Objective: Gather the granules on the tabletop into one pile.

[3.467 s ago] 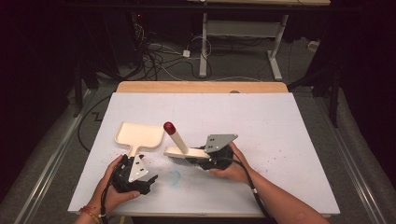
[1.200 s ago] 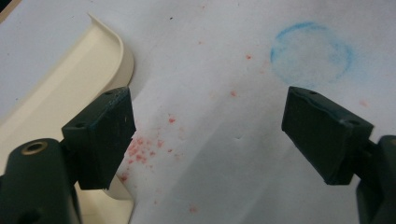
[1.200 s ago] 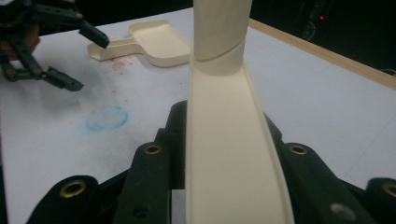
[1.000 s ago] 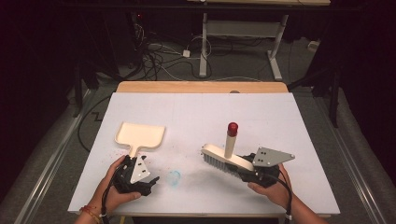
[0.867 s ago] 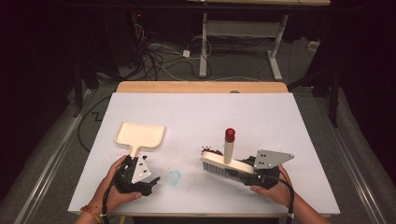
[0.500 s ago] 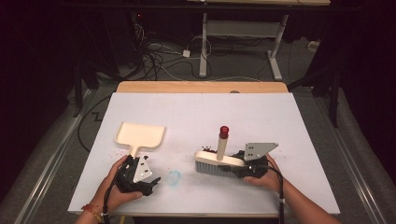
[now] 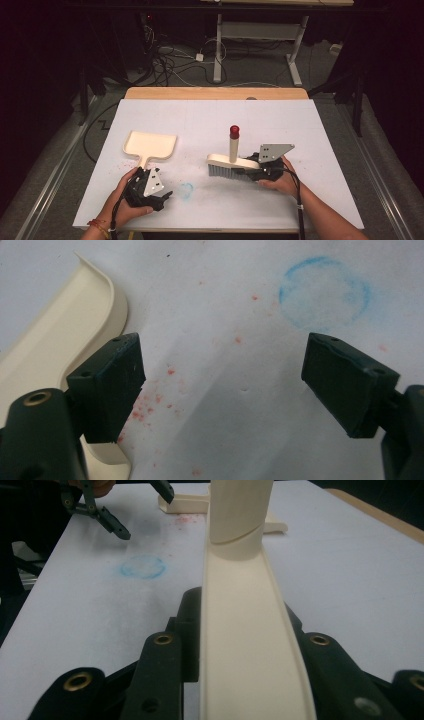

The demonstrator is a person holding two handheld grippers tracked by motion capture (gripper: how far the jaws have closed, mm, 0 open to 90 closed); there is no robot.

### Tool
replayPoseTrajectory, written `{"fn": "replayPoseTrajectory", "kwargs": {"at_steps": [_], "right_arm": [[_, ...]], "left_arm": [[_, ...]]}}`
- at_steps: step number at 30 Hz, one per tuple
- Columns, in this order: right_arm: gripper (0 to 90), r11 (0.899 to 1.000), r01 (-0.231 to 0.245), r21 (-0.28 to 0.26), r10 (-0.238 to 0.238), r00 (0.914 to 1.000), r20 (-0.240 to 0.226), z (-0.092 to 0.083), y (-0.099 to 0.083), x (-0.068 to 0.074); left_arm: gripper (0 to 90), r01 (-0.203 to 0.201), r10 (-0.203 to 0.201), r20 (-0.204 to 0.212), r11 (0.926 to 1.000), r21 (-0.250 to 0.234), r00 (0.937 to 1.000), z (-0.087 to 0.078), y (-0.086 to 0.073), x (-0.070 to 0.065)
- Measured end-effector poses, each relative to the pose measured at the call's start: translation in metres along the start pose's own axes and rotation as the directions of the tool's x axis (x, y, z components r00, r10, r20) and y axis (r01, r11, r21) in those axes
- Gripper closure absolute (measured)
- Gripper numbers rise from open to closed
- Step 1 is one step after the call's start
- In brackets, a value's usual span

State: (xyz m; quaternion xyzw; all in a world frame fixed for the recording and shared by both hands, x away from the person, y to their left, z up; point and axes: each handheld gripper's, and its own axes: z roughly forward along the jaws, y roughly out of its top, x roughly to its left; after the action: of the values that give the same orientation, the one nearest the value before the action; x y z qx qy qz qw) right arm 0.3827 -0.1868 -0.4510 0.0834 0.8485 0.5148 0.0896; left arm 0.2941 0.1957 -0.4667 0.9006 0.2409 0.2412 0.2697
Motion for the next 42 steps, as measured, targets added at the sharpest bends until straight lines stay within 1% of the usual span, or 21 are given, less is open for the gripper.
{"fn": "replayPoseTrajectory", "kwargs": {"at_steps": [3,4,7,8,9,11,14,17,20,22,25,27,29,31,33,34,36,37,38,40,42], "right_arm": [[67.8,1.0,-0.008,-0.023,0.008,0.9999,0.011,-0.006,0.005,0.003],[67.8,1.0,-0.008,-0.022,0.009,0.9997,0.022,-0.008,0.008,0.005],[67.9,1.0,0.014,-0.021,-0.013,0.9971,0.075,-0.018,0.015,0.013],[67.9,1.0,0.009,-0.023,-0.007,0.9962,0.087,-0.022,0.017,0.016],[67.9,1.0,0.001,-0.025,0.001,0.9956,0.094,-0.026,0.018,0.019],[67.9,1.0,0.0,-0.026,0.002,0.9946,0.104,-0.036,0.02,0.024],[67.9,0.999,-0.026,-0.032,0.03,0.9922,0.121,-0.054,0.022,0.032],[67.8,0.998,-0.056,-0.032,0.06,0.9885,0.139,-0.072,0.023,0.04],[67.8,0.997,-0.075,-0.002,0.074,0.9849,0.157,-0.087,0.02,0.049],[67.8,0.995,-0.104,0.009,0.101,0.9825,0.156,-0.097,0.016,0.054],[67.8,0.989,-0.14,0.037,0.131,0.9755,0.177,-0.11,0.007,0.06],[67.8,0.983,-0.178,0.045,0.167,0.968,0.188,-0.116,-0.001,0.062],[67.8,0.974,-0.221,0.049,0.209,0.9616,0.178,-0.119,-0.008,0.064],[67.8,0.968,-0.242,0.067,0.227,0.9579,0.176,-0.122,-0.013,0.064],[67.7,0.957,-0.279,0.085,0.263,0.9517,0.159,-0.125,-0.016,0.06],[67.7,0.95,-0.297,0.093,0.28,0.9471,0.156,-0.126,-0.018,0.058],[67.7,0.935,-0.335,0.114,0.315,0.9354,0.161,-0.126,-0.022,0.053],[67.7,0.929,-0.351,0.115,0.33,0.9286,0.17,-0.125,-0.025,0.05],[67.7,0.921,-0.373,0.111,0.351,0.9191,0.179,-0.124,-0.027,0.045],[67.6,0.9,-0.416,0.13,0.389,0.9011,0.191,-0.123,-0.031,0.035],[67.2,0.889,-0.439,0.128,0.409,0.8884,0.208,-0.122,-0.034,0.024]], "left_arm": [[16.8,0.001,-0.001,-0.002,0.9999,-0.015,1.0,-0.002,0.0,0.001],[16.8,-0.005,0.005,-0.004,0.9998,-0.017,1.0,-0.003,0.0,0.001],[16.8,0.003,-0.004,-0.013,0.9994,-0.036,0.9999,-0.006,-0.001,0.001],[16.8,0.006,-0.007,-0.016,0.9992,-0.039,0.9999,-0.007,-0.001,0.002],[16.8,0.007,-0.008,-0.017,0.9992,-0.038,0.9998,-0.007,-0.002,0.002],[16.8,0.008,-0.009,-0.022,0.9991,-0.041,0.9997,-0.009,-0.003,0.003],[16.8,0.012,-0.013,-0.029,0.9989,-0.046,0.9995,-0.01,-0.002,0.004],[16.8,0.015,-0.016,-0.026,0.9986,-0.05,0.9995,-0.009,-0.002,0.004],[16.8,0.01,-0.011,-0.02,0.9988,-0.047,0.9997,-0.008,-0.001,0.004],[16.8,0.012,-0.013,-0.023,0.9984,-0.055,0.9996,-0.008,0.0,0.004],[16.8,0.01,-0.012,-0.03,0.9979,-0.064,0.9995,-0.009,0.001,0.005],[16.8,0.009,-0.012,-0.032,0.9979,-0.064,0.9994,-0.01,0.002,0.006],[16.8,0.011,-0.013,-0.034,0.9974,-0.071,0.9993,-0.01,0.003,0.006],[16.8,0.007,-0.01,-0.033,0.9974,-0.071,0.9994,-0.01,0.003,0.007],[16.8,0.008,-0.011,-0.032,0.9973,-0.073,0.9994,-0.009,0.004,0.007],[16.8,0.007,-0.009,-0.032,0.9973,-0.073,0.9995,-0.009,0.004,0.007],[16.8,0.002,-0.004,-0.029,0.9975,-0.07,0.9996,-0.008,0.005,0.006],[16.8,0.001,-0.003,-0.028,0.9975,-0.07,0.9996,-0.007,0.005,0.006],[16.8,0.001,-0.002,-0.026,0.9976,-0.069,0.9997,-0.007,0.006,0.006],[16.8,-0.002,0.0,-0.024,0.9978,-0.066,0.9997,-0.006,0.006,0.006],[16.8,0.003,-0.005,-0.023,0.998,-0.063,0.9997,-0.006,0.006,0.006]]}}
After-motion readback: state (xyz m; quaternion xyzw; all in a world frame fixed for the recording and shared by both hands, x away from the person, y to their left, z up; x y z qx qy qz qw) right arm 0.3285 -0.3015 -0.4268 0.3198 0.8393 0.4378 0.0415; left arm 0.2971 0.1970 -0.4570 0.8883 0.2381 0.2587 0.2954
